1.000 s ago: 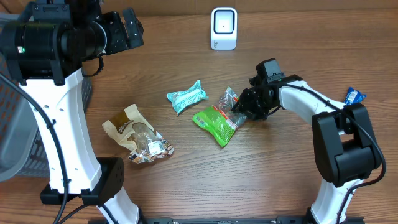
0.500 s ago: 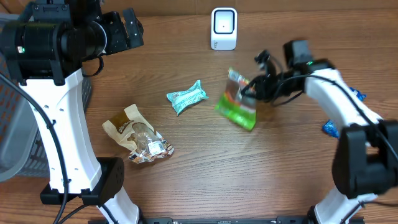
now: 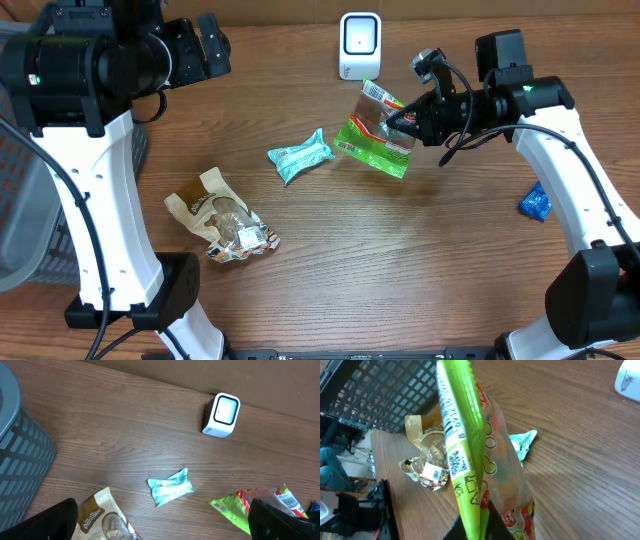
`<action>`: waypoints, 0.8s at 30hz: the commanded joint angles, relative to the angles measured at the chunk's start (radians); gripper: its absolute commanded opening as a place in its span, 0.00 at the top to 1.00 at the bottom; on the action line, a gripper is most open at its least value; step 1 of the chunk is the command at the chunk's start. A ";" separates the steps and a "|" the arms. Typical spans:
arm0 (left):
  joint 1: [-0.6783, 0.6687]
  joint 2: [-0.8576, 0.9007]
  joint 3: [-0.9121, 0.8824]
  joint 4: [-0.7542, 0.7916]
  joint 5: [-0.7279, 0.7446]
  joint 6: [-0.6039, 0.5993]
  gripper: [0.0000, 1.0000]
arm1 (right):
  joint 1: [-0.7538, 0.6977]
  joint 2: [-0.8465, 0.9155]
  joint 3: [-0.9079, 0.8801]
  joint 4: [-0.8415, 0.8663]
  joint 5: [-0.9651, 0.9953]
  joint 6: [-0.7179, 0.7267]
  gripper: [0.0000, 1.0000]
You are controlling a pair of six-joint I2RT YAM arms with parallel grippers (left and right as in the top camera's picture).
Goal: Scan the item barcode
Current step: 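Lift and turn the green packet with the right gripper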
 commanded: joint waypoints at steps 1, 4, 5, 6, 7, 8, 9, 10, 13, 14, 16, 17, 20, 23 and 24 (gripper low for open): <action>-0.002 0.000 -0.001 0.002 -0.003 0.019 0.00 | 0.003 -0.014 0.017 -0.034 0.014 -0.021 0.96; -0.002 0.000 -0.001 0.002 -0.003 0.019 0.00 | 0.004 -0.014 -0.016 -0.066 0.085 -0.021 0.96; -0.002 0.000 -0.001 0.002 -0.003 0.019 0.00 | 0.004 -0.011 -0.042 -0.070 0.111 -0.021 0.96; -0.002 0.000 -0.001 0.002 -0.003 0.019 0.00 | 0.005 -0.006 -0.073 -0.071 0.140 -0.021 0.96; -0.002 0.000 -0.001 0.002 -0.003 0.019 0.00 | 0.006 0.001 -0.097 -0.070 0.166 -0.022 0.96; -0.002 0.000 -0.001 0.002 -0.003 0.019 0.00 | 0.008 0.013 -0.122 -0.070 0.207 -0.021 0.96; -0.002 0.000 -0.001 0.002 -0.003 0.019 0.00 | 0.010 0.023 -0.136 -0.071 0.238 -0.021 0.96; -0.002 0.000 -0.001 0.002 -0.003 0.019 0.00 | 0.016 0.039 -0.153 -0.072 0.274 -0.021 0.96; -0.002 0.000 -0.001 0.002 -0.003 0.019 0.00 | 0.040 0.090 -0.179 -0.064 0.375 -0.021 0.96; -0.002 0.000 -0.001 0.002 -0.003 0.019 0.00 | 0.048 0.105 -0.179 -0.051 0.398 -0.019 0.96; -0.002 0.000 -0.001 0.002 -0.003 0.019 0.00 | 0.049 0.116 -0.179 -0.002 0.416 0.008 0.83; -0.002 0.000 -0.001 0.002 -0.003 0.019 0.00 | 0.048 0.116 -0.179 0.022 0.426 0.035 0.65; -0.002 0.000 -0.001 0.002 -0.003 0.019 0.00 | 0.027 0.115 -0.177 0.107 0.445 0.122 0.25; -0.002 0.000 -0.001 0.002 -0.003 0.019 0.00 | -0.015 0.115 -0.175 0.146 0.430 0.246 0.09; -0.002 0.000 -0.001 0.002 -0.003 0.019 0.00 | -0.034 0.115 -0.175 0.135 0.421 0.291 0.07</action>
